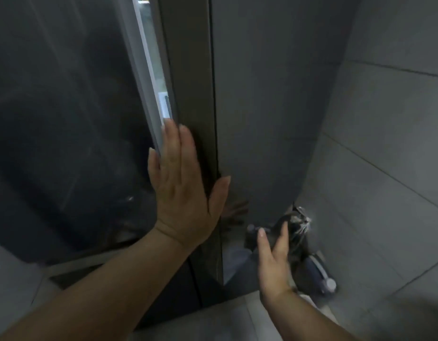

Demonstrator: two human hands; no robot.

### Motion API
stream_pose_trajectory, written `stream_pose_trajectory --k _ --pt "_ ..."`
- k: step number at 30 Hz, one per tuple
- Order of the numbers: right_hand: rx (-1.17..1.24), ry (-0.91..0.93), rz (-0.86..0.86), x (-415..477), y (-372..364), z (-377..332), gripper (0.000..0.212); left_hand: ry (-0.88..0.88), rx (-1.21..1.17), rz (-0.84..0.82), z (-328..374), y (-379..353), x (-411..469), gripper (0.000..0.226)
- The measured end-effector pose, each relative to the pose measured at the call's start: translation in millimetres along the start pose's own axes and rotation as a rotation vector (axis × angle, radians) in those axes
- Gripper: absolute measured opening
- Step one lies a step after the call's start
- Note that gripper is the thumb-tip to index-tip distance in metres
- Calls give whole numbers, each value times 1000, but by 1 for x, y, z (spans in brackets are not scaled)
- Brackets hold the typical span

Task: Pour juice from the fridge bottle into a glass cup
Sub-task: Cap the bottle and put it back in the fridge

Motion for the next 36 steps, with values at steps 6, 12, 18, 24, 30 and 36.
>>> stream_pose_trajectory --k 6,12,18,24,30,36 --pt "283 -440 -238 15 -53 50 105 -245 307 -61 -13 -54 -78 87" --pt "410 -468 -135 33 -87 60 123 -233 461 -253 -58 -86 -129 71" --pt "544 -533 -73 46 -106 73 125 -156 478 -319 -74 -115 -159 78" --pt "776 -607 -98 45 -102 90 122 -118 466 -302 -90 -133 -170 88" --pt "807 -566 -129 63 -118 93 106 -97 540 -338 -111 -143 -164 92" --pt "801 -570 -117 83 -140 89 84 29 622 -416 -126 -155 -149 104"
Point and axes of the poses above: each hand's wrist, its own x-axis towards the middle knuckle, its own y-axis out of the back of the hand, z = x × y, the point moved 3 cm from there along x, towards the middle knuckle, and after that the axes turned 6 degrees about -z, right-handed, at the moved point
